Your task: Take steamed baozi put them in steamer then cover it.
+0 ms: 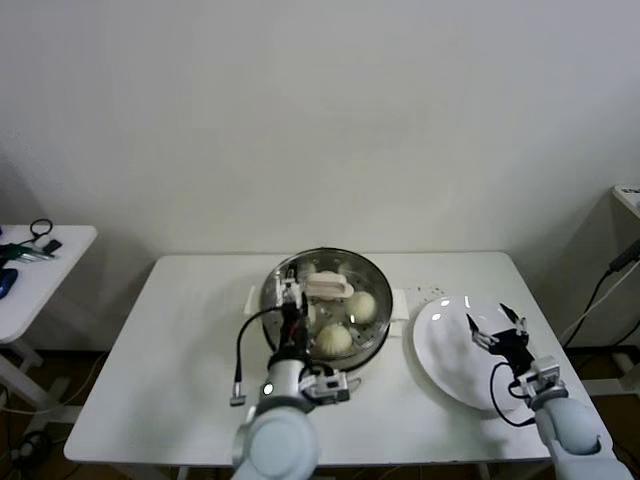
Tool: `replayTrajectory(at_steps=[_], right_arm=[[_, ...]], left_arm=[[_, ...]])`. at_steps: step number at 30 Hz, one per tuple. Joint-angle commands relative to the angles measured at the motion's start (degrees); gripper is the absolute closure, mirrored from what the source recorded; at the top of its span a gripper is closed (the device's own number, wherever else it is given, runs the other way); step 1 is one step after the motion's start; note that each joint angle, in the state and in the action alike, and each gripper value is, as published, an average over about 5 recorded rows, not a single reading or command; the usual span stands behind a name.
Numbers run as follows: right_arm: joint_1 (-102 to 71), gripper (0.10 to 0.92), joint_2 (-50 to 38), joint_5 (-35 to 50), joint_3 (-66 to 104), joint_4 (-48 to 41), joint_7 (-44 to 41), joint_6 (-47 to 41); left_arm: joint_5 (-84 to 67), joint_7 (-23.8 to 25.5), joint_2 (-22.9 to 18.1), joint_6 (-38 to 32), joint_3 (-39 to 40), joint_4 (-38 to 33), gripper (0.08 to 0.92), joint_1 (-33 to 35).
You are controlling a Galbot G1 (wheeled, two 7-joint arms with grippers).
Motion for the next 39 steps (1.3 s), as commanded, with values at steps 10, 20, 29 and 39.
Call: replayTrajectory(at_steps=[10, 20, 29, 39], right_arm=[[-5.1, 0.203, 2.6, 1.3, 2.2, 6.5, 0.2, 0.8], [-7.8, 0.203, 3.5, 3.1, 2.4, 10.3, 0.2, 1.1], [-8.1, 0.203, 3.1, 4.2, 2.2, 10.9, 0.2, 1.9], [-8.3, 0.203, 3.5, 5.0, 2.2, 10.9, 0.3, 3.0]], left_arm=[[-63.1, -27.5, 9.1, -27.5, -32.2, -9.3, 0.177, 18.1], [-84.4, -25.3, -0.3, -44.8, -45.6, -3.2, 0.177, 30.0], [-86.4, -21.9, -3.1, -48.6, -47.6, 5.4, 0.177, 28.5], [-87.9, -20.4, -3.4, -47.5, -47.2, 6.0, 0.177, 28.2]])
